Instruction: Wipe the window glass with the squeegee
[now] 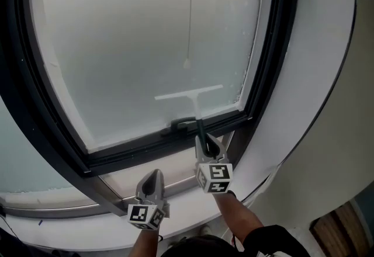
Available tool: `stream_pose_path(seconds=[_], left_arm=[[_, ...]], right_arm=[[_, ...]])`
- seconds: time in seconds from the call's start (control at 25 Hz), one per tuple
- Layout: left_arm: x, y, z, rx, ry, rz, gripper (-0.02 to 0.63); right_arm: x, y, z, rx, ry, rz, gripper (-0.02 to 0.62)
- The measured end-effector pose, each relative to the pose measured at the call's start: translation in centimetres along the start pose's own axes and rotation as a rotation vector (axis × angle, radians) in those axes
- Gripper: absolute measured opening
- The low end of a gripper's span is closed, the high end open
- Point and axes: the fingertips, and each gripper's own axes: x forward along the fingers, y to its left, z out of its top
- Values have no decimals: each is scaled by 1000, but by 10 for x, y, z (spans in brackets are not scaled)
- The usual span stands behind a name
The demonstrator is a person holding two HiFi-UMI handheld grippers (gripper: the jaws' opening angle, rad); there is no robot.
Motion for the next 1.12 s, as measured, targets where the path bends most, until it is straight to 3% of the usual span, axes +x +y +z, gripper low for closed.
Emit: stream_pose_path(seconds=[0.2,0.64,0.8,1.12], left_arm=[[28,-27,19,126,-27,-67,-2],[108,-72,40,218,-149,10,-2],[118,-78,30,230,-151,69,-2],[112,-79,27,249,-136,111,-2]], right_arm=[[34,-52,94,-29,-206,-23,95],[109,-112,294,31,-536,98,95],[120,-109,319,27,-565,136,95],[126,-96,288,-16,-525,134,95]])
